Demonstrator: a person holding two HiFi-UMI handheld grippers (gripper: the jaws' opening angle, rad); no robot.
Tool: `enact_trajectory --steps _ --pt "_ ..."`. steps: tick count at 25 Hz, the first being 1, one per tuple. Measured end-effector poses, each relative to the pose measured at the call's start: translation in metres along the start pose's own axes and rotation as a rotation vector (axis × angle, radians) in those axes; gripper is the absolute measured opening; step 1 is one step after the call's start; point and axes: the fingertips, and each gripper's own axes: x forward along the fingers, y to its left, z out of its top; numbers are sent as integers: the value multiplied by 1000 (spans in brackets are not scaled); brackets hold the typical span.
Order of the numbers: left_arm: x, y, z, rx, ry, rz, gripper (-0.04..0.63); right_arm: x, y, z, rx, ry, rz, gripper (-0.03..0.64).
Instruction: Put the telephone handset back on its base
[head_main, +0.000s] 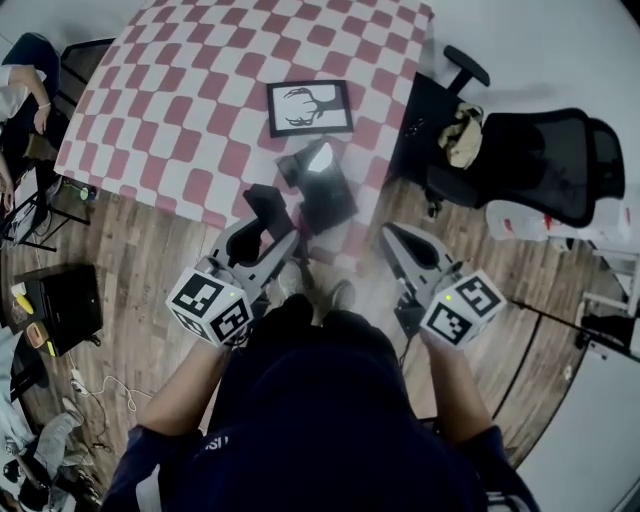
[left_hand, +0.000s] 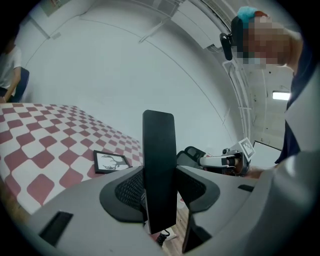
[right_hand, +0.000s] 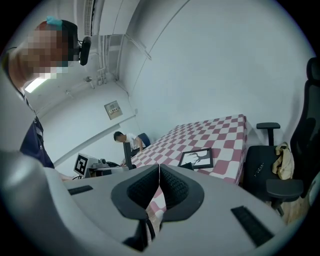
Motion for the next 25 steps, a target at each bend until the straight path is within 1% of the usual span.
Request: enact_trajectory --steps 4,9,15,20,25 --pt "7 11 -7 -38 11 15 221 9 -9 2 2 11 11 17" --pt "18 20 -17 -88 27 54 221 17 -23 4 8 35 46 17" --pt "39 29 -33 -154 42 122 221 26 -54 1 18 78 110 17" --pt "59 40 -55 -229 61 182 221 30 -85 -4 27 123 146 17" --pt "75 55 -66 -267 70 238 221 29 -109 -8 32 163 177 17"
